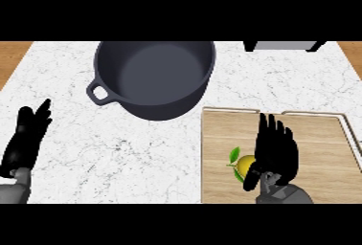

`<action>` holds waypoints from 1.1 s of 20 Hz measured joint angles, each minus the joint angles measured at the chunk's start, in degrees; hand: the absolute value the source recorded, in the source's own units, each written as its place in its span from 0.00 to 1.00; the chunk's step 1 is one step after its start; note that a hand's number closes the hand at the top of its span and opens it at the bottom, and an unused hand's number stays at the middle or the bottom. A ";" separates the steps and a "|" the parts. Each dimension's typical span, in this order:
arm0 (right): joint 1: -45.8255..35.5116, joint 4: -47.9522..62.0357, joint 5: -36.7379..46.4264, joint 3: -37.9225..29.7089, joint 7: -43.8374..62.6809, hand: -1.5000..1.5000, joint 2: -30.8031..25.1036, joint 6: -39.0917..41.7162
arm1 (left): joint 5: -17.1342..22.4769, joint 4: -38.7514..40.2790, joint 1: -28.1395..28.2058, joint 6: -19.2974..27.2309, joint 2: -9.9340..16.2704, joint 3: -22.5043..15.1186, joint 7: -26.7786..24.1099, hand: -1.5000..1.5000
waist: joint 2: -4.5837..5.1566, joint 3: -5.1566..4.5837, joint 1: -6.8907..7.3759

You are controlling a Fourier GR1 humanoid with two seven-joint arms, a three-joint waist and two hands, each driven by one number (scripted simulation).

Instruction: Pick the lemon from the tray and place it in the pot

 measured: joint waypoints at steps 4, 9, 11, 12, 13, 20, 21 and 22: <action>0.30 0.38 -0.77 0.14 -0.30 1.00 0.01 -0.59 | -1.23 0.20 0.17 -0.74 -1.07 0.84 -0.44 0.50 | -0.05 -0.04 -0.01; 0.99 -0.12 1.07 1.73 -2.56 1.00 -1.73 -2.92 | -1.92 1.02 -0.72 -1.84 -1.52 2.14 -0.21 0.50 | -0.24 -0.16 -0.05; -0.40 0.99 1.80 1.81 -3.35 1.00 -2.54 -2.97 | -2.58 -0.17 -0.73 -1.69 -2.04 1.78 0.84 0.50 | -0.22 -0.12 0.05; -0.33 1.06 2.78 2.76 -3.12 1.00 -2.41 -3.55 | -2.34 -1.39 0.41 -2.01 -1.81 2.23 0.65 0.50 | -0.24 -0.12 0.14; -0.33 0.99 3.73 3.66 -3.10 1.00 -2.55 -3.95 | -2.82 -1.32 0.16 -1.71 -2.27 2.07 0.81 0.50 | -0.23 -0.12 0.10; 0.25 -1.54 7.74 6.08 -2.09 1.00 -3.01 -4.31 | -4.41 0.17 -0.82 -2.02 -3.84 2.82 0.53 0.50 | 0.00 0.04 -0.09; 0.40 -1.77 7.63 5.79 -1.19 1.00 -2.34 -4.52 | -4.21 0.44 -0.72 -2.40 -3.63 3.35 0.01 0.50 | 0.06 0.08 -0.09; 1.85 -3.51 7.05 6.28 -0.16 1.00 -1.89 -4.35 | -4.48 0.07 0.00 -2.24 -4.02 3.10 -0.15 0.50 | 0.07 0.11 -0.15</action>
